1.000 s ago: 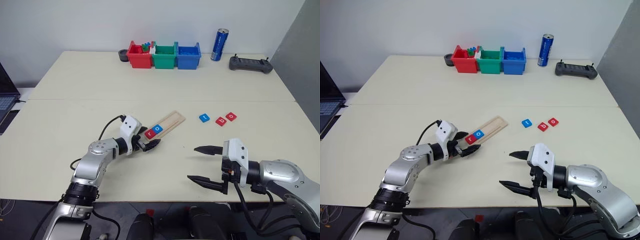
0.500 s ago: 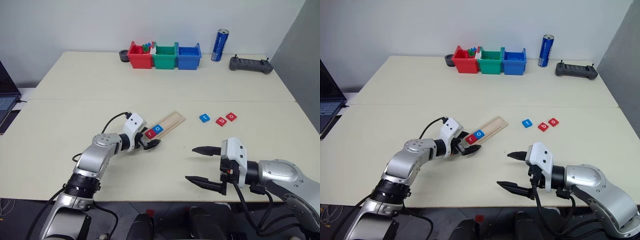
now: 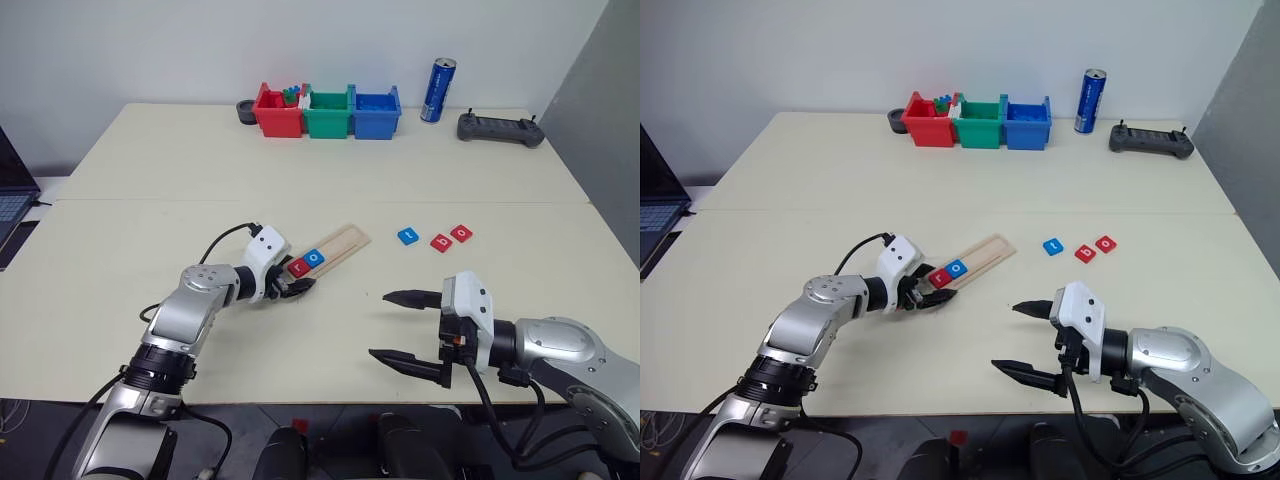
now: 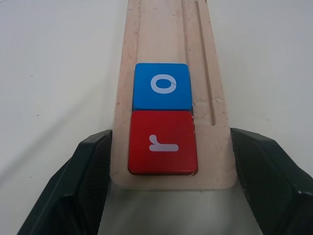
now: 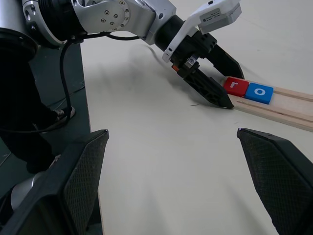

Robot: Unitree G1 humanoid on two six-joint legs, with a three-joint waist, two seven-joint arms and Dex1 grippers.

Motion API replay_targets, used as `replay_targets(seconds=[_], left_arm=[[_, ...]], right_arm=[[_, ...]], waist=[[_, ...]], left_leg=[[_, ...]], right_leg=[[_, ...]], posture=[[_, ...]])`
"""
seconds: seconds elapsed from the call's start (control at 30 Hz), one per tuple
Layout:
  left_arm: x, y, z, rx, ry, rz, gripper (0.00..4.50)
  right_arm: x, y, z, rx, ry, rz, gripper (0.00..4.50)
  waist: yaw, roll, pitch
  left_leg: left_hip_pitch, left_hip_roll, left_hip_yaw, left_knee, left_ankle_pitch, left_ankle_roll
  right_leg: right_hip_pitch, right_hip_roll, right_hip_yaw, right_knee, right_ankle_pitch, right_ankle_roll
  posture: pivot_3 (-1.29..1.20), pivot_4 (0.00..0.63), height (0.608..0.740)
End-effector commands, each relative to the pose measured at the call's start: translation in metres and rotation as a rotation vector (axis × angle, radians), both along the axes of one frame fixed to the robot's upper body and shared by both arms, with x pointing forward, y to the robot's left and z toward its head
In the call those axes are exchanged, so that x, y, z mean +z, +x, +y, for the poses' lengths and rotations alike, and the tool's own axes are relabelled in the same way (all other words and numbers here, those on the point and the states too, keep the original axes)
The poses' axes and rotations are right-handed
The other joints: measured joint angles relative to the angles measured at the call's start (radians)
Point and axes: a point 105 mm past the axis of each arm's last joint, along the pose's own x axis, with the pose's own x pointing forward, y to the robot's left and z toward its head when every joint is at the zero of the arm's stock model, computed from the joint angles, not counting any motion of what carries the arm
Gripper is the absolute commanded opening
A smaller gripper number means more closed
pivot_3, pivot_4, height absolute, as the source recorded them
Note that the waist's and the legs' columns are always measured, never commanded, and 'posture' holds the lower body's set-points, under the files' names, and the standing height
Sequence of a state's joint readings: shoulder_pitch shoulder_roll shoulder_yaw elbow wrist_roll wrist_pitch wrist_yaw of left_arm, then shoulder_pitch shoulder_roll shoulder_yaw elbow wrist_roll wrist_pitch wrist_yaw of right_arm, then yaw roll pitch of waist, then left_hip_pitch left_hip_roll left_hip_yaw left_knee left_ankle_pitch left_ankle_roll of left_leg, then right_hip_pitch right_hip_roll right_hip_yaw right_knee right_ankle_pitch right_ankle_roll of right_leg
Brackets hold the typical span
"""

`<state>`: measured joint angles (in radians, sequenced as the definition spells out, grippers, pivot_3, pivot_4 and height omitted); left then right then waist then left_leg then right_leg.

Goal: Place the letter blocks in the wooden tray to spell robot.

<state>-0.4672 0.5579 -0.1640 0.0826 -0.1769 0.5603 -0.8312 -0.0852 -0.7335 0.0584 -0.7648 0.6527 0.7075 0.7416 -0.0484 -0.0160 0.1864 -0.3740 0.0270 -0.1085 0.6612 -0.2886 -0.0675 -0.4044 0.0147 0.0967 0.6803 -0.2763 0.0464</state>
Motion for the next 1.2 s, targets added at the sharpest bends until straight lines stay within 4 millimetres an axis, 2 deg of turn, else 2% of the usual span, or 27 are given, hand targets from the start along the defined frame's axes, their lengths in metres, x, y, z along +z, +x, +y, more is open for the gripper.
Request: replay_targets(seconds=[0.03,0.17,0.27,0.67,0.97,1.07,1.2], left_arm=[[-0.005,-0.043,-0.026,-0.333,-0.026,0.056,3.38],[-0.003,-0.069,-0.035,-0.543,-0.013,0.048,3.38],[-0.004,-0.076,-0.036,-0.616,0.005,0.062,3.38],[-0.01,-0.06,-0.033,-0.643,0.132,0.009,3.38],[-0.013,-0.062,-0.034,-0.661,0.122,0.011,3.38],[-0.012,-0.062,-0.034,-0.658,0.101,0.034,4.35],[-0.008,-0.061,-0.033,-0.657,0.088,0.027,4.45]], right_arm=[[0.004,-0.009,-0.014,-0.005,-0.066,-0.048,4.5],[-0.015,-0.024,-0.036,0.007,-0.224,0.012,4.5],[-0.017,-0.026,-0.044,-0.02,-0.244,0.019,4.5],[-0.02,-0.027,-0.049,-0.092,-0.237,0.012,4.5],[-0.024,-0.026,-0.054,-0.117,-0.249,0.024,4.5],[-0.025,-0.025,-0.054,-0.123,-0.248,0.022,4.5],[-0.025,-0.026,-0.054,-0.124,-0.247,0.019,4.5]], waist=[[0.001,0.0,0.0],[0.016,0.0,0.0],[0.017,-0.001,0.001],[0.016,-0.001,0.001],[0.016,-0.001,0.001],[0.016,-0.001,0.001],[0.016,-0.001,0.001]], left_leg=[[0.0,0.0,0.0,0.0,0.0,0.0],[-0.001,-0.001,0.0,-0.001,0.0,0.0],[-0.002,-0.001,0.0,0.0,0.0,0.0],[-0.002,0.0,0.0,0.001,0.0,0.0],[-0.001,0.0,0.0,0.001,0.0,0.0],[-0.001,0.0,0.001,0.001,0.0,0.0],[-0.001,0.0,0.0,0.001,0.0,0.0]], right_leg=[[0.0,0.0,0.0,0.0,0.0,-0.001],[-0.001,-0.001,0.0,-0.001,0.001,-0.002],[-0.001,-0.001,0.0,-0.002,-0.001,0.001],[-0.001,0.0,0.0,-0.001,-0.001,0.002],[0.0,0.0,0.0,-0.001,-0.001,0.002],[0.0,0.0,0.0,-0.001,-0.001,0.002],[0.0,0.0,0.0,-0.001,-0.001,0.002]], posture=[[0.0,0.15,0.74],[0.0,0.15,0.74],[0.0,0.15,0.74],[0.0,0.15,0.74],[0.0,0.15,0.74],[0.0,0.15,0.74],[0.0,0.15,0.74]])
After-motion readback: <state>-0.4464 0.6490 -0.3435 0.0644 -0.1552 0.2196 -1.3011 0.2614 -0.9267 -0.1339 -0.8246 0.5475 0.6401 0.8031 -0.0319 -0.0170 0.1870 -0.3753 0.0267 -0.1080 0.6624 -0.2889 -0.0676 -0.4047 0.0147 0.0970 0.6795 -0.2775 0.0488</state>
